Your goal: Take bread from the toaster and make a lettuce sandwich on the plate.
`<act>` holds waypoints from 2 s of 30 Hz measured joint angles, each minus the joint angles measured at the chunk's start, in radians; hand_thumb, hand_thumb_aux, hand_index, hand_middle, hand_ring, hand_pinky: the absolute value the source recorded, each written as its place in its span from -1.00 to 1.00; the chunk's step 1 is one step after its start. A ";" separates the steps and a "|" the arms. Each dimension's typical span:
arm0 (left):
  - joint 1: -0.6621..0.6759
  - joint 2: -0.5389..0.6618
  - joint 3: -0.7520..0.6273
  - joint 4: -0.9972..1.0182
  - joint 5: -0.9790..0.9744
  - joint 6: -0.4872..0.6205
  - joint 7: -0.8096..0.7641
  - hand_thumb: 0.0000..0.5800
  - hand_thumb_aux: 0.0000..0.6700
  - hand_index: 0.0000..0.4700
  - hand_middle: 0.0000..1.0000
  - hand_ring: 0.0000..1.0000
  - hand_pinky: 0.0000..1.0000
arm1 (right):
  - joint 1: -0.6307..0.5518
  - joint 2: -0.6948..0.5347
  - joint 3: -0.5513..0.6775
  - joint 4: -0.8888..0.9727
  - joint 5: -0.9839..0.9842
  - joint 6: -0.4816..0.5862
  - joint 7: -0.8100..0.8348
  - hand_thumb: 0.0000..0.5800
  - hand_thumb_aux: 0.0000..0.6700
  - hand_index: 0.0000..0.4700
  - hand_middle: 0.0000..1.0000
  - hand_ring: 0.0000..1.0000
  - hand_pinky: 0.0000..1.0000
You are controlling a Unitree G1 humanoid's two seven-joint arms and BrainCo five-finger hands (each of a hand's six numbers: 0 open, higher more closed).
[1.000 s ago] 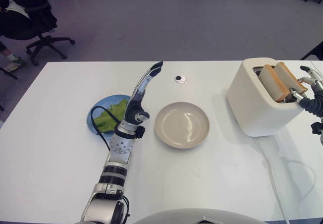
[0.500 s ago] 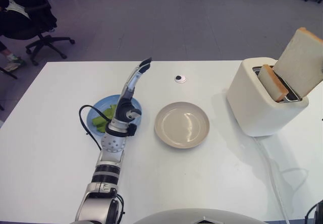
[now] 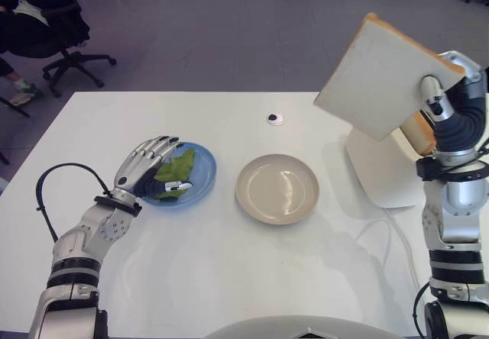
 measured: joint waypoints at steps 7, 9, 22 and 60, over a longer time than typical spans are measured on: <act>-0.058 0.048 -0.150 0.177 0.019 0.132 0.049 -1.00 -1.00 -1.00 -1.00 -1.00 -1.00 | 0.030 0.110 0.197 0.217 -0.185 0.000 0.085 1.00 1.00 1.00 1.00 1.00 1.00; -0.060 0.050 -0.174 0.177 0.013 0.145 0.057 -1.00 -1.00 -1.00 -1.00 -1.00 -1.00 | 0.031 0.129 0.233 0.310 -0.243 -0.020 0.092 1.00 1.00 1.00 1.00 1.00 1.00; -0.077 0.061 -0.240 0.076 -0.065 0.068 0.153 1.00 1.00 1.00 -1.00 -1.00 -1.00 | -0.032 0.150 0.256 0.590 -0.405 -0.117 0.029 -1.00 -1.00 -1.00 -0.74 -0.74 -0.74; -0.377 -0.401 -0.503 0.255 -0.096 -0.068 0.283 1.00 1.00 1.00 -1.00 -1.00 -1.00 | 0.039 0.083 0.028 0.061 -0.177 0.005 0.047 -1.00 -1.00 -1.00 -1.00 -1.00 -1.00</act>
